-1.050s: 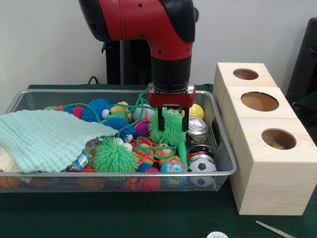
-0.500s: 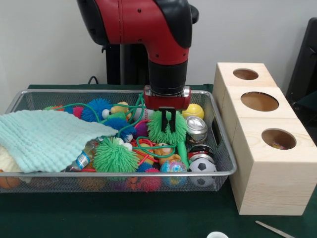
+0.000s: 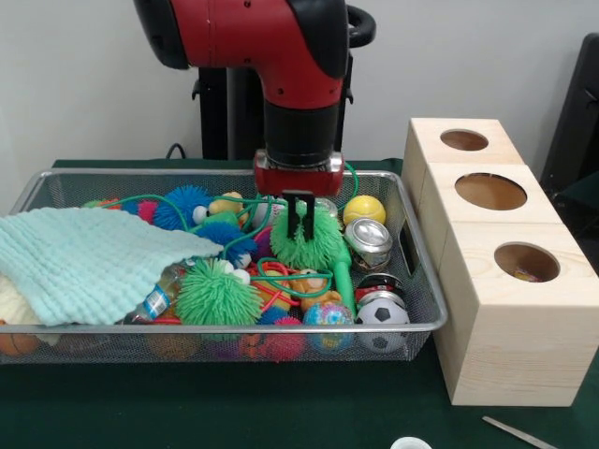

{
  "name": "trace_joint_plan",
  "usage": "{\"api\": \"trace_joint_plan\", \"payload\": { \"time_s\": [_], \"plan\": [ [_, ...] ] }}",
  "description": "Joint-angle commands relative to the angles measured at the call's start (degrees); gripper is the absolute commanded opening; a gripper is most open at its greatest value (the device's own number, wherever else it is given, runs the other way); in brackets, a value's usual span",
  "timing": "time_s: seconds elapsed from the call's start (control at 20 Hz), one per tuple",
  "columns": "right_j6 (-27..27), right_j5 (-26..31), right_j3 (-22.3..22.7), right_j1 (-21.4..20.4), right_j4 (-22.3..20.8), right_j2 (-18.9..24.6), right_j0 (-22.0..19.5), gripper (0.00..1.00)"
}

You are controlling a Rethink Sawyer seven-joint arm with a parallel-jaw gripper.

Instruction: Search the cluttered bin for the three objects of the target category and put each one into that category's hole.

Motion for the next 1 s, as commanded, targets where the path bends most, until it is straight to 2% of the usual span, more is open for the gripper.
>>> {"api": "trace_joint_plan", "payload": {
  "time_s": [0.05,0.3,0.4,0.5,0.7,0.85,1.0],
  "plan": [
    [-16.93,17.04,11.82,-14.64,-1.86,3.49,-8.98,0.0],
    [-22.87,24.36,15.24,-22.42,-0.01,8.32,-15.86,0.0],
    [-23.45,26.27,15.76,-24.15,-0.03,9.37,-17.83,0.0],
    [-23.89,26.28,15.67,-24.08,-1.28,10.59,-19.93,0.0],
    [-24.13,23.38,12.76,-19.41,-6.75,12.99,-21.93,0.0],
    [-21.08,19.68,8.61,-13.97,-11.13,13.05,-20.71,0.0],
    [-19.64,17.9,5.41,-10.55,-13.21,13.72,-19.97,0.0]
  ]
}}
